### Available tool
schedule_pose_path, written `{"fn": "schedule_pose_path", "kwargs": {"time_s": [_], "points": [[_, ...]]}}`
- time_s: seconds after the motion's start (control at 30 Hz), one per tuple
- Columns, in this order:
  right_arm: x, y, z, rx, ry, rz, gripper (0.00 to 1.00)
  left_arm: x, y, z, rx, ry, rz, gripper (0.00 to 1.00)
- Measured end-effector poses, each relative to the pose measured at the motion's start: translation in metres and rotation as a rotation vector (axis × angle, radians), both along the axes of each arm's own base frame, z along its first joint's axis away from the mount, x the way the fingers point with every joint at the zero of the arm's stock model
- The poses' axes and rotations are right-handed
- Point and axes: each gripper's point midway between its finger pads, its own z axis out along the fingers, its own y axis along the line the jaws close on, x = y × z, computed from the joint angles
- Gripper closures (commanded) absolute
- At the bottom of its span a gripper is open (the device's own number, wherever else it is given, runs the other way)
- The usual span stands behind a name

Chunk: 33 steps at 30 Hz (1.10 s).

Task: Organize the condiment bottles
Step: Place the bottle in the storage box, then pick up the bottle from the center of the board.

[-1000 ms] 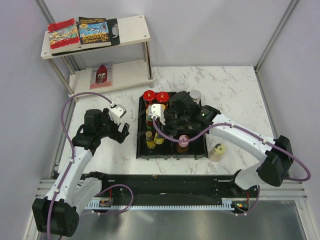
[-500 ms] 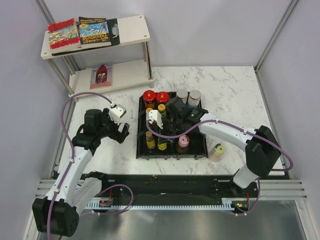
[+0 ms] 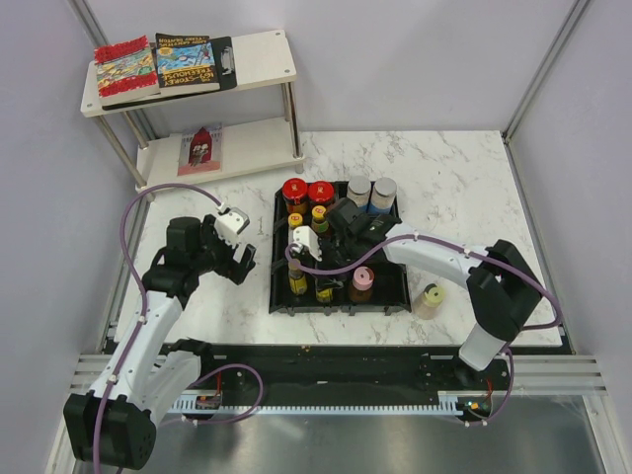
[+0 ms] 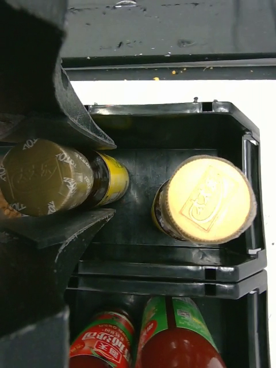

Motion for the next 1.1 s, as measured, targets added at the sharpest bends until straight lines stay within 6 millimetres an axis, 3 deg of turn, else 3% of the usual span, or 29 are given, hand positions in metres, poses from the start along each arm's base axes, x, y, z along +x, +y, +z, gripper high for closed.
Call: {"fn": "schedule_pose_path", "kwargs": {"time_s": [0.03,0.1,0.13,0.23,0.37,0.47,0.53,0.67,0.73,0.83,0.97,1.1], "points": [[0.0,0.001,0.0,0.0,0.002,0.007,0.43,0.0,0.0,0.0,0.0,0.0,0.0,0.01],[0.0,0.001,0.0,-0.004,0.008,0.022,0.33,0.0,0.0,0.0,0.0,0.0,-0.001,0.01],[-0.001,0.001,0.0,-0.006,0.012,0.029,0.22,0.0,0.0,0.0,-0.001,0.0,-0.001,0.01],[-0.008,-0.003,-0.002,-0.025,0.032,0.057,0.02,0.0,-0.001,0.001,-0.002,-0.003,-0.003,0.01],[-0.013,-0.006,0.006,-0.033,0.043,0.084,0.02,-0.001,-0.001,0.002,-0.005,-0.006,-0.006,0.01],[-0.013,-0.007,0.024,-0.017,0.028,0.084,0.02,-0.001,-0.001,0.002,-0.005,-0.006,-0.007,0.01],[-0.013,-0.006,0.044,0.009,0.002,0.081,0.02,-0.001,-0.001,0.002,-0.006,-0.006,-0.007,0.01],[-0.007,-0.006,0.107,0.09,-0.107,0.059,0.02,-0.001,-0.002,0.002,-0.009,-0.005,-0.012,0.01],[-0.002,-0.011,0.14,0.122,-0.182,0.023,0.02,-0.002,-0.004,0.002,-0.014,-0.005,-0.018,0.01],[0.007,-0.024,0.172,0.128,-0.277,-0.04,0.02,-0.002,-0.004,0.003,-0.017,-0.008,-0.022,0.01],[0.021,-0.061,0.175,0.05,-0.319,-0.153,0.02,-0.002,-0.005,0.004,-0.019,-0.011,-0.023,0.01],[0.035,-0.125,0.142,-0.114,-0.283,-0.291,0.02,-0.003,-0.005,0.004,-0.022,-0.012,-0.027,0.01]]}}
